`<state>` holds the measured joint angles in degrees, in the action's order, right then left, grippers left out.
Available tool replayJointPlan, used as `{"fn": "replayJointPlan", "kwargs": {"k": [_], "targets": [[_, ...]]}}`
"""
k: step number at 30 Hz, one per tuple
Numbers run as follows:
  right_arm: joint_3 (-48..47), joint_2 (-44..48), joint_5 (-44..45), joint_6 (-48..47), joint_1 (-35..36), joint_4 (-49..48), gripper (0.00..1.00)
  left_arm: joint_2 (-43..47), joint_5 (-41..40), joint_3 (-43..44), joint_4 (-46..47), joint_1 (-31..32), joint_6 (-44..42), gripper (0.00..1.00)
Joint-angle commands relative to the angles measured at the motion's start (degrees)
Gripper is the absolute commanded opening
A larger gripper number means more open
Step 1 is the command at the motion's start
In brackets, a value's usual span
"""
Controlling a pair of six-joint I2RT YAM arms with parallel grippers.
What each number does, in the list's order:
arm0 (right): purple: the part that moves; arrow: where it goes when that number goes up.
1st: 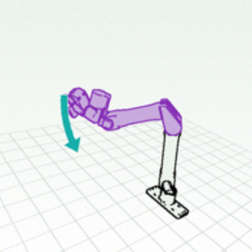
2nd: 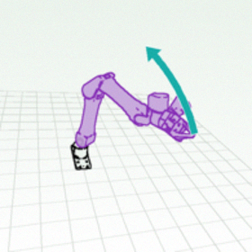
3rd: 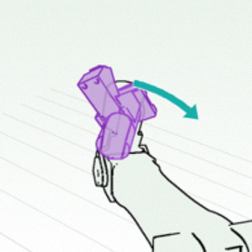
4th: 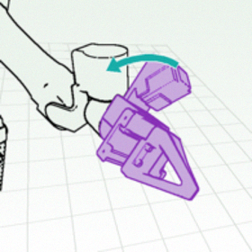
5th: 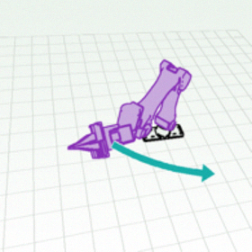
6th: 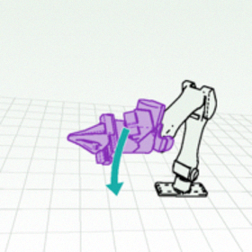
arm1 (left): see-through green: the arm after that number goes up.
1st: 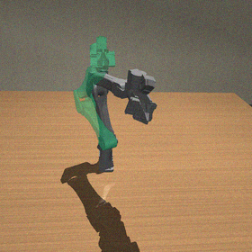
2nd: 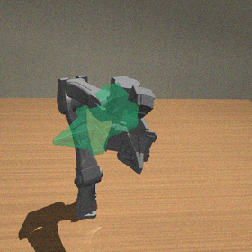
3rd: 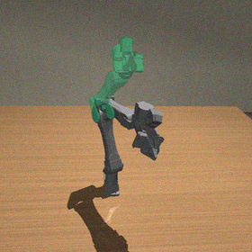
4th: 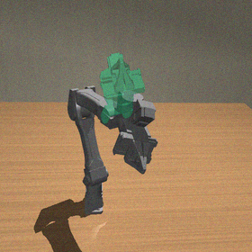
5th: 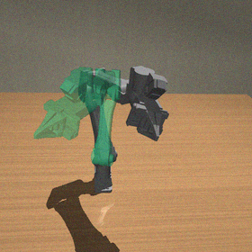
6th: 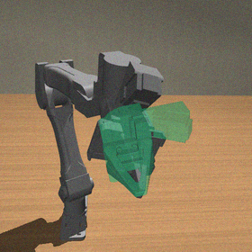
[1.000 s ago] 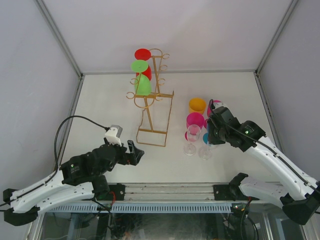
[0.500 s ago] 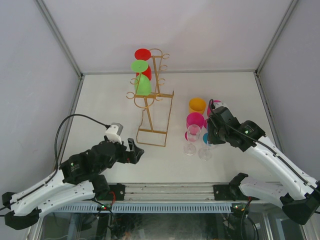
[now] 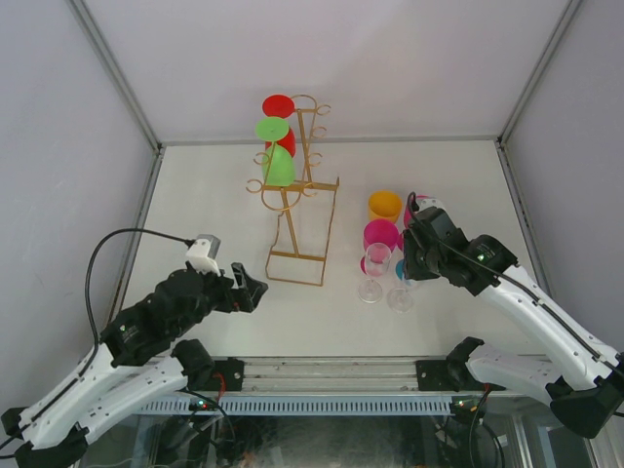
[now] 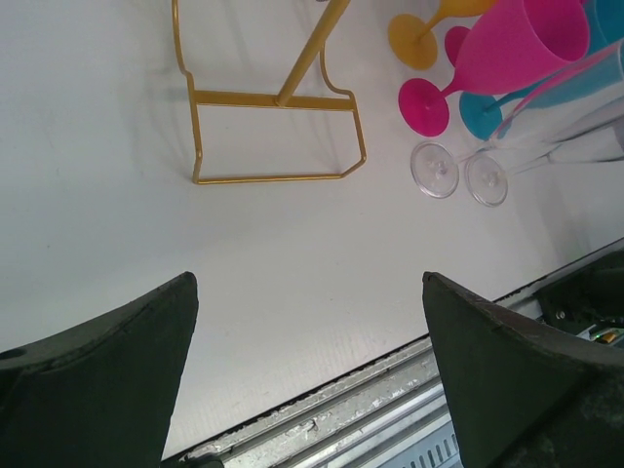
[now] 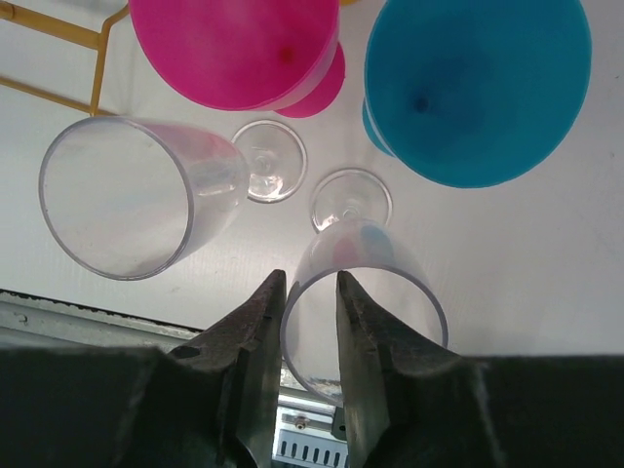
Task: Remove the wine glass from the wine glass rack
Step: Place the wine glass at the center of the board, then pick up the wine glass from the wine rack.
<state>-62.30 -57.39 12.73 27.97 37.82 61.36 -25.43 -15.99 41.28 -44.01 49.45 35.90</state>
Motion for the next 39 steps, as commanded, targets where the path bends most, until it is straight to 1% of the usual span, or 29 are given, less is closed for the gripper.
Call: {"fn": "replayJointPlan", "kwargs": {"k": [1, 7, 10, 15, 17, 19, 21, 24, 28, 30, 33, 36, 39], "targets": [[-3.2, 0.7, -1.0, -1.2, -0.6, -2.2, 0.27, 1.1, 0.9, 3.4, -0.6, -2.0, -1.7, 1.0], [-3.9, 3.0, -3.0, -1.6, -0.6, -3.7, 0.34, 2.1, -2.5, 5.2, -2.6, -3.3, -1.8, 1.0], [-5.0, 4.2, -3.5, -1.4, -0.7, -3.9, 0.36, 2.1, -3.8, 6.6, -3.6, -4.1, -2.4, 1.0], [-7.3, 6.9, -3.7, -1.0, -1.0, -4.2, 0.38, 0.4, -6.9, 11.2, -4.6, -5.8, -5.5, 1.0], [-7.6, 8.8, -3.7, -0.5, -1.0, -5.0, 0.4, -1.3, -6.6, 14.0, -4.7, -7.5, -7.2, 1.0], [-7.6, 11.2, -3.3, 0.4, -1.1, -6.0, 0.42, -3.6, -4.0, 17.1, -4.9, -10.2, -8.8, 1.0], [-7.0, 13.8, -3.1, 1.9, -1.1, -7.1, 0.47, -6.4, -0.9, 21.6, -5.5, -13.5, -9.8, 1.0], [-4.8, 18.9, -4.9, 3.3, -1.1, -10.2, 0.55, -11.0, 5.4, 28.1, -6.0, -20.6, -12.1, 1.0], [-0.9, 25.0, -8.1, 4.7, -1.1, -15.4, 0.66, -17.8, 19.8, 34.5, -3.4, -34.4, -11.9, 1.0], [0.7, 27.6, -8.7, 6.1, -1.0, -17.3, 0.7, -22.3, 26.1, 36.8, -0.9, -38.7, -10.7, 1.0], [2.9, 30.4, -10.7, 7.7, -1.1, -20.3, 0.74, -27.1, 31.2, 39.0, 5.4, -42.4, -7.0, 1.0], [3.7, 31.5, -11.8, 8.9, -1.1, -21.1, 0.76, -32.6, 39.3, 40.0, 13.8, -45.4, -0.2, 1.0], [3.8, 31.5, -12.1, 9.3, -1.1, -20.8, 0.76, -38.8, 41.7, 43.1, 17.5, -46.1, 2.3, 1.0]]}}
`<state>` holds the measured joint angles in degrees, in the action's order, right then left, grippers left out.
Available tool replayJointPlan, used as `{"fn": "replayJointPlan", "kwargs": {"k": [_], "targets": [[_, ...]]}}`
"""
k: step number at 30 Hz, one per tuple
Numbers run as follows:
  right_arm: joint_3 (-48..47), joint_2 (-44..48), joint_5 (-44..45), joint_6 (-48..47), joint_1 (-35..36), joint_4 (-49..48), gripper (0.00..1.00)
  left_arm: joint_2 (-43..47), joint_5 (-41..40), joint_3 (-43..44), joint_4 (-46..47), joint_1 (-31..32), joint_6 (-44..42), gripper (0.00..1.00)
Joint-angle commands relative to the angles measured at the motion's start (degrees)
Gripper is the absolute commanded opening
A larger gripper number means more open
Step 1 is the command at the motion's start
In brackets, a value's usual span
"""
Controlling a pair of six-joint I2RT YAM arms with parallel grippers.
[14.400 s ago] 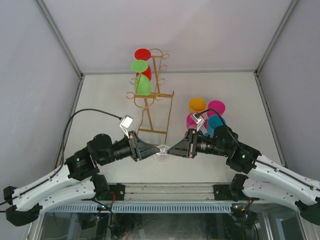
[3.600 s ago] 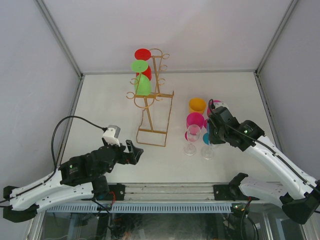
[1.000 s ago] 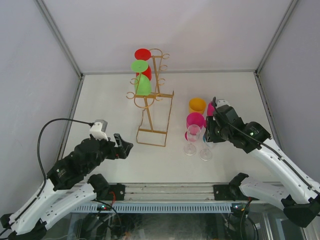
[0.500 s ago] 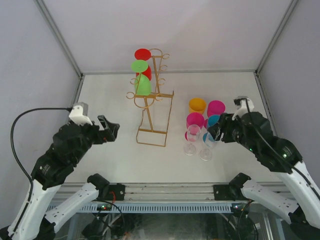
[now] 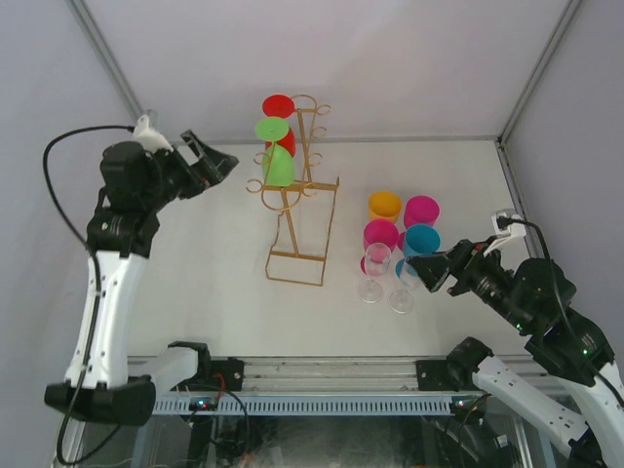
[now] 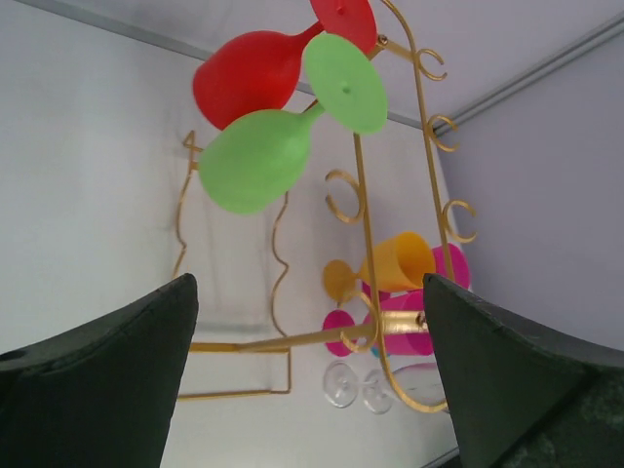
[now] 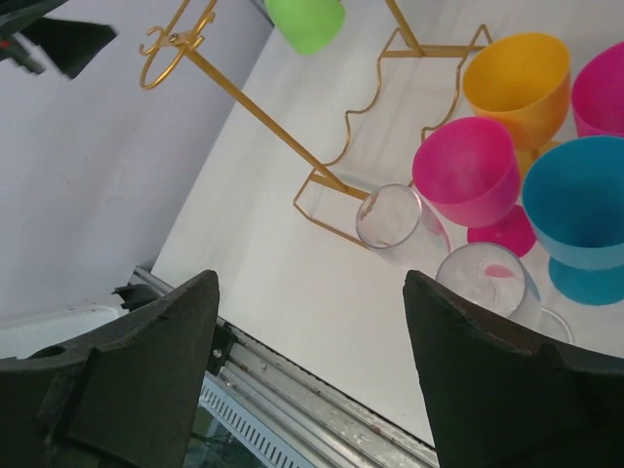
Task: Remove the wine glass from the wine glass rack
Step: Pick up the wine glass from the wine rack.
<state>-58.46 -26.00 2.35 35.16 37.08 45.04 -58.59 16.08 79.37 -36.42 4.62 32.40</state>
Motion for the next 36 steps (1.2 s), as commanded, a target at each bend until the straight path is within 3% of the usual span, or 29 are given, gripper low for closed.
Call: {"fn": "replayJointPlan", "kwargs": {"k": [1, 6, 12, 16, 24, 36], "targets": [[-0.1, 0.0, -1.7, 2.6, -0.4, -4.4, 0.76, -7.5, 9.7, 6.7, 10.3, -1.3, 7.0, 1.0], [0.2, -0.9, -3.9, 3.5, -0.4, -4.7, 0.79, -16.6, 8.7, 12.7, 11.4, -1.6, 10.0, 0.96], [0.2, -1.6, -4.6, 3.5, -0.4, -4.5, 0.81, -26.3, 13.5, 18.4, 15.9, -1.6, 14.1, 0.87], [0.2, -1.8, -4.4, 3.6, -0.4, -4.3, 0.82, -30.5, 17.1, 20.1, 17.8, -1.7, 16.1, 0.73], [0.2, -3.0, -4.4, 3.8, -0.4, -4.2, 0.83, -31.3, 14.9, 14.3, 22.0, -1.6, 19.3, 0.65], [0.2, -3.9, -5.3, 4.0, -0.4, -3.8, 0.87, -34.2, 16.9, 12.9, 25.6, -1.4, 23.0, 0.54]]}}
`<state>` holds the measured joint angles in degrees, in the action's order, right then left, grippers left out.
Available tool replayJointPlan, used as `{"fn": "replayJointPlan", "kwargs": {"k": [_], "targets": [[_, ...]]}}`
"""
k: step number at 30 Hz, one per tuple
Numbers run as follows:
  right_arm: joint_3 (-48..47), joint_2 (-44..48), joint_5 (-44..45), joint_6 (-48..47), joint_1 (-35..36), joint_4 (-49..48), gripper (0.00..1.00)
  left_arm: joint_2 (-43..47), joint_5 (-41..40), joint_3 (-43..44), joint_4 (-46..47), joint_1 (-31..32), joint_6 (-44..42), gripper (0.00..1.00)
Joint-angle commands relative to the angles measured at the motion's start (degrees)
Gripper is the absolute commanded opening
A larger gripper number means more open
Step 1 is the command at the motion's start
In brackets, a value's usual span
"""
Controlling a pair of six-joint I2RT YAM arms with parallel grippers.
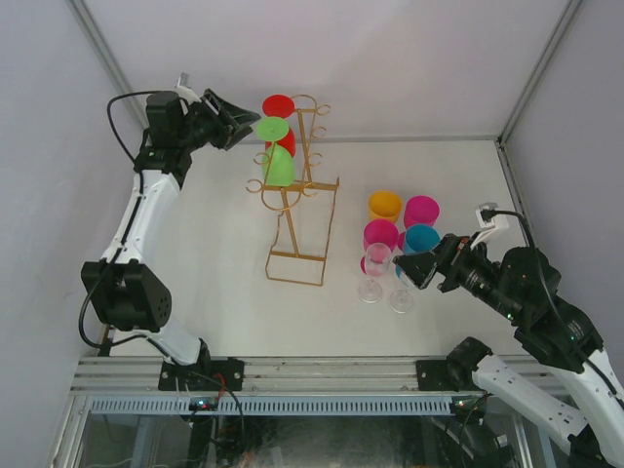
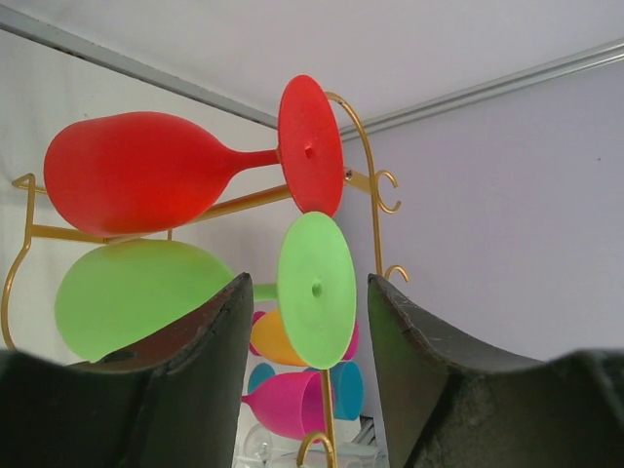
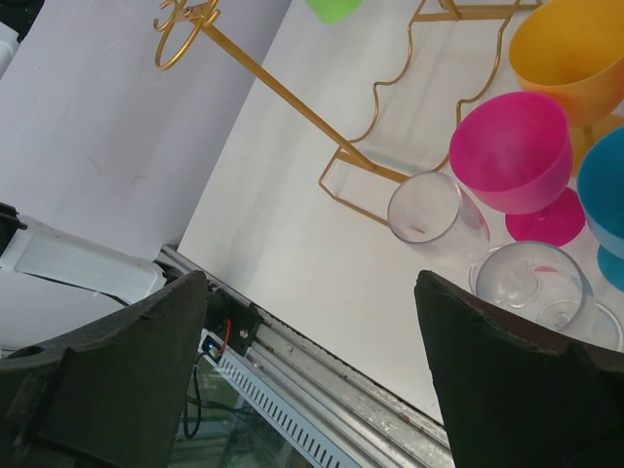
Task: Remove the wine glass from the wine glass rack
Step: Pick up the wine glass from the wine rack.
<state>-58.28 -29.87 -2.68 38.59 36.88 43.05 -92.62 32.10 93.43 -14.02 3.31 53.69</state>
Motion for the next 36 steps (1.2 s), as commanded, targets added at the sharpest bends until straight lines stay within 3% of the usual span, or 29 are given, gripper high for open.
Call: {"fn": "replayJointPlan", "kwargs": {"k": [1, 19, 30, 36], "targets": [[0.0, 0.0, -0.2, 0.6, -0.2, -1.8, 0.87, -0.5, 1.0, -1.1, 3.3, 0.0, 1.8, 0.53], [0.0, 0.4, 0.0, 1.4, -0.2, -0.5, 0.88, -2.3, 2.7, -0.7, 3.3, 1.1, 1.9, 0.34], [0.0, -0.7, -0.5, 1.3, -0.2, 0.1, 0.88, -1.6, 3.2, -2.2, 3.0, 1.2, 0.7, 0.29], [0.0, -0.8, -0.8, 1.4, -0.2, 0.3, 0.89, -1.5, 1.9, -1.0, 0.7, 1.2, -0.9, 0.19]]}}
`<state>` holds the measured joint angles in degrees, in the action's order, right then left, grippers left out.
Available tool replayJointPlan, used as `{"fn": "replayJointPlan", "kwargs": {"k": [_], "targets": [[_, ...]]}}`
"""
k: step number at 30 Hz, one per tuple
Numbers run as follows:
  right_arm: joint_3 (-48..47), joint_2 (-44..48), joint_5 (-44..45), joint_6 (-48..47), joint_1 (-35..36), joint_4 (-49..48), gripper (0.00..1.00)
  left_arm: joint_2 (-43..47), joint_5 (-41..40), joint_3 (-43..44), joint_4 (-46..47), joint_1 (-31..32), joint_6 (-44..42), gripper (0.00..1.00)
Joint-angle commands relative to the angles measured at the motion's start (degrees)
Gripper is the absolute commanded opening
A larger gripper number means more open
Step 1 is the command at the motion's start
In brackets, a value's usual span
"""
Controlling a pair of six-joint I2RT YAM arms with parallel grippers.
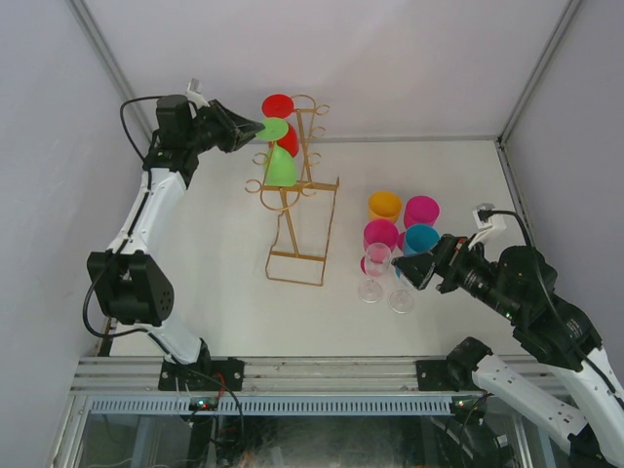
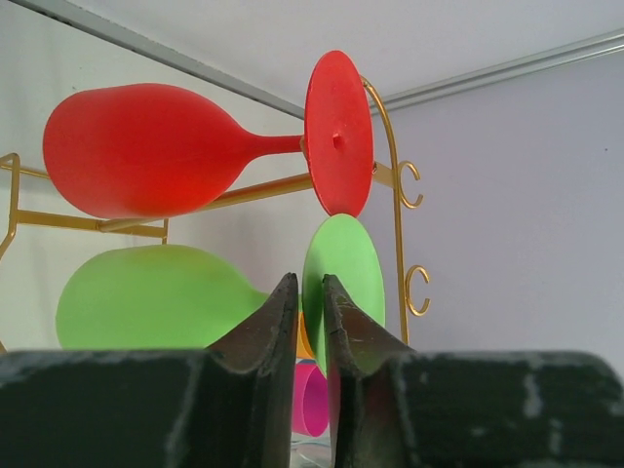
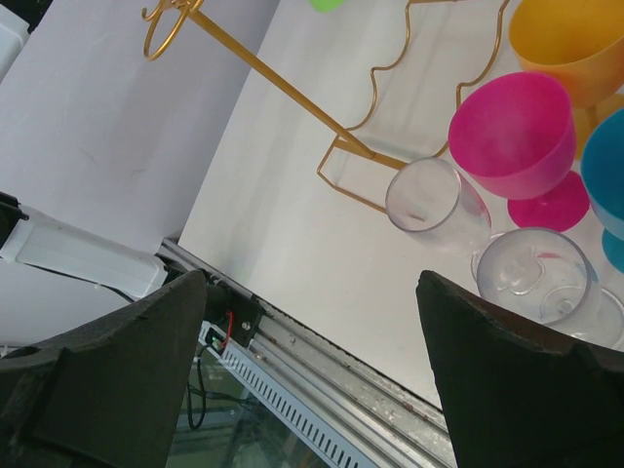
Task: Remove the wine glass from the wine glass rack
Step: Pick up the wine glass from the wine rack.
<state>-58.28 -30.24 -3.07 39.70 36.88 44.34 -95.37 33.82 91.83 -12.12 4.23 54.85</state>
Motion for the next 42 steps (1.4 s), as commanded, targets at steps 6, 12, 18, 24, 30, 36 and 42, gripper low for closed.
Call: {"fn": "replayJointPlan", "kwargs": {"k": [6, 12, 18, 24, 30, 36, 42], "targets": [[0.0, -0.2, -0.2, 0.4, -0.2, -0.7, 0.89, 1.8, -0.2, 0.7, -1.5, 0.3, -1.9, 0.13], [0.0, -0.2, -0.1, 0.5, -0.2, -0.8, 0.89, 2.6, -0.4, 1.0, -1.6, 0.3, -1.5, 0.06], [0.0, -0.3, -0.2, 0.7, -0.2, -0.7, 0.89, 3.9, 0.3, 0.8, 1.2, 0.3, 2.1, 0.0], [0.0, -0.1, -0.4, 1.0, -0.2, -0.8, 0.89, 4.0, 0.7, 1.6, 3.7, 0.2, 6.1, 0.0], [0.0, 0.4, -0.3, 1.0, -0.2, -0.4, 0.9, 4.1, 0.8, 0.5, 7.2, 0.2, 9.6, 0.0], [0.0, 1.0, 0.2, 0.9, -0.2, -0.2, 0.9, 4.2, -0.2, 0.3, 6.9, 0.1, 9.5, 0.0], [0.0, 0.9, 0.4, 0.8, -0.2, -0.1, 0.9, 4.8, -2.1, -0.2, 6.0, -0.1, 8.9, 0.0]]}}
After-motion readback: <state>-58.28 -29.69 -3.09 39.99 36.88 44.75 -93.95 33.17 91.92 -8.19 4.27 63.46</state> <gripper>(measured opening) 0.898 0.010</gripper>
